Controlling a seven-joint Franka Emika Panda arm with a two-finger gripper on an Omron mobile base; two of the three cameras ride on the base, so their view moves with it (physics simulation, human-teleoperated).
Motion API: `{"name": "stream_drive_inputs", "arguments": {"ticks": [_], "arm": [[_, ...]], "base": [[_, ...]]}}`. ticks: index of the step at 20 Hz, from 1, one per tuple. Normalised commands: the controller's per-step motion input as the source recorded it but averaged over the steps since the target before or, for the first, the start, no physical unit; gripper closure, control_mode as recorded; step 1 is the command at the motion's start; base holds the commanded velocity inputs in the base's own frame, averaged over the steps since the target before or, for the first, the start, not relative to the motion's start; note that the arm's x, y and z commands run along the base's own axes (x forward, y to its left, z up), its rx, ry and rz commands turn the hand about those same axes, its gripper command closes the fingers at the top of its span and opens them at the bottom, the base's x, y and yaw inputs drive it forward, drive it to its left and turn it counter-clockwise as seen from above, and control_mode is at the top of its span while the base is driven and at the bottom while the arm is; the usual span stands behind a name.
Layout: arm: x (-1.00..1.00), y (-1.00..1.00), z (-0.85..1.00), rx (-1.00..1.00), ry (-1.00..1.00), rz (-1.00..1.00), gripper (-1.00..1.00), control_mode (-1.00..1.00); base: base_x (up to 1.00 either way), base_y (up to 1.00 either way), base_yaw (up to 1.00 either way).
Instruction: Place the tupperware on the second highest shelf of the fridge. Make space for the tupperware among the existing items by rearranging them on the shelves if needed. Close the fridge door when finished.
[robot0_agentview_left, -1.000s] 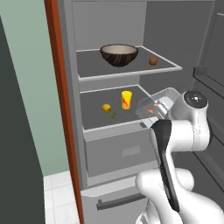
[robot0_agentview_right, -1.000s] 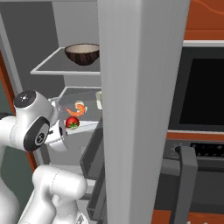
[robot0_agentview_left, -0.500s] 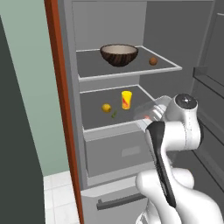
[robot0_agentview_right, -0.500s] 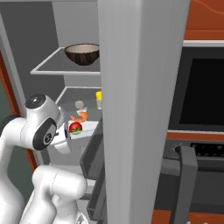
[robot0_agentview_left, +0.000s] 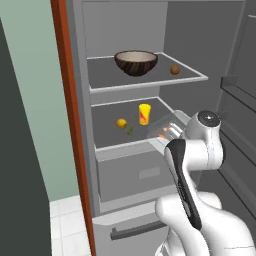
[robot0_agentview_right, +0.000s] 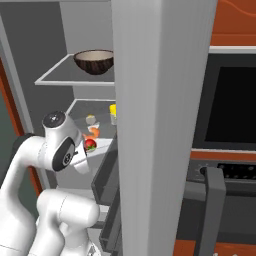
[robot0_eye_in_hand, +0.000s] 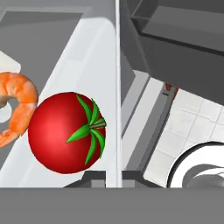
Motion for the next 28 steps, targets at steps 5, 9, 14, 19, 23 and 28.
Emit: {"name": "stream_drive_inputs", "arguments": {"ticks": [5,9,14,19,23,28], "arm": [[0.47,0.0,-0.05,0.0,0.02,0.02,1.0,-1.0],[0.44,-0.05,-0.02,-0.03,0.07,-0.01,1.0,-1.0],[0.3,-0.16,-0.1,-0.04,0.1,-0.05,1.0,-1.0],[0.25,-0.16,-0.14,-0.03,0.08,-0.05,1.0,-1.0],[0.24,-0.09,-0.09,0.0,0.01,-0.02,1.0,-1.0],[0.28,-0.07,-0.04,0.0,0.0,0.0,1.0,-1.0]], "base": [[0.0,0.0,0.0],[0.0,0.0,0.0],[0.0,0.0,0.0],[0.0,0.0,0.0],[0.0,0.0,0.0],[0.0,0.0,0.0]]}}
